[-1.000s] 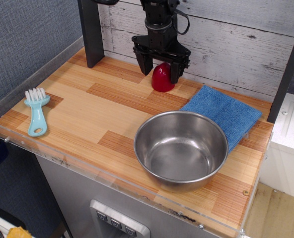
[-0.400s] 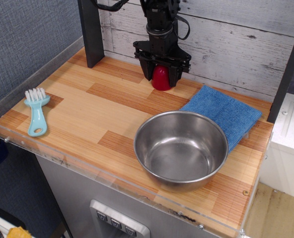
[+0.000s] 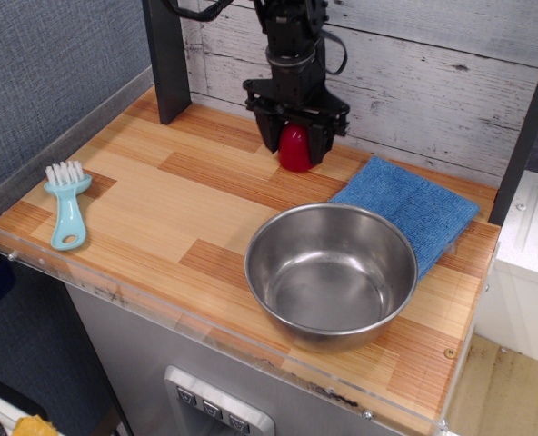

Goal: Put the red item in between the pot and the brush.

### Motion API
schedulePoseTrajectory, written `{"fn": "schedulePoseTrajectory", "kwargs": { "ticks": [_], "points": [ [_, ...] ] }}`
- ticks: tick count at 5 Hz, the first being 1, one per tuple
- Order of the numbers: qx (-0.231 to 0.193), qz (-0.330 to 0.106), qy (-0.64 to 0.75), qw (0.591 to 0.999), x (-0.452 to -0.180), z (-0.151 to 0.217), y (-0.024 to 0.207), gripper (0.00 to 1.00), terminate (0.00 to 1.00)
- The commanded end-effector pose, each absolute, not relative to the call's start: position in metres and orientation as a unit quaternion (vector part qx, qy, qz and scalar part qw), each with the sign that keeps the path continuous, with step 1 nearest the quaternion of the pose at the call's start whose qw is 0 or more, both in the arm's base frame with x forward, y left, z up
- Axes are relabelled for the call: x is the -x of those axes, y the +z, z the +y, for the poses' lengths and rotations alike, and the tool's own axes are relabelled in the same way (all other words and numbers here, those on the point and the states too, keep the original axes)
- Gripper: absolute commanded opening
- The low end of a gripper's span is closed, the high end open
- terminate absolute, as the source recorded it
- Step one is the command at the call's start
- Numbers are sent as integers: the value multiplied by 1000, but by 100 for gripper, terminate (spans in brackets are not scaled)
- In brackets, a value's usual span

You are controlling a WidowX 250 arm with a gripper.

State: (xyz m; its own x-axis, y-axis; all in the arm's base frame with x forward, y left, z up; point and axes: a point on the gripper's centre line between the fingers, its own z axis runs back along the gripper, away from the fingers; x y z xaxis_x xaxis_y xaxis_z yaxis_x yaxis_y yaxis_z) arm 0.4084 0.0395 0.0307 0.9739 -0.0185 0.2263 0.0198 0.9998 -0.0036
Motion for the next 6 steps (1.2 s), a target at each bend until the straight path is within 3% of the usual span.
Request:
{"fn": "schedulePoseTrajectory", "kwargs": {
  "ticks": [1, 2, 3, 4, 6],
  "points": [
    [-1, -165, 2, 986, -375, 55, 108, 0, 0],
    [4, -163, 19, 986, -348, 68, 124, 0, 0],
    [5, -154, 20, 988, -319, 81, 125, 0, 0],
    [2, -140, 13, 990, -292, 89, 120, 0, 0],
    [9, -129, -54, 990, -266, 103, 90, 0, 0]
  ]
}}
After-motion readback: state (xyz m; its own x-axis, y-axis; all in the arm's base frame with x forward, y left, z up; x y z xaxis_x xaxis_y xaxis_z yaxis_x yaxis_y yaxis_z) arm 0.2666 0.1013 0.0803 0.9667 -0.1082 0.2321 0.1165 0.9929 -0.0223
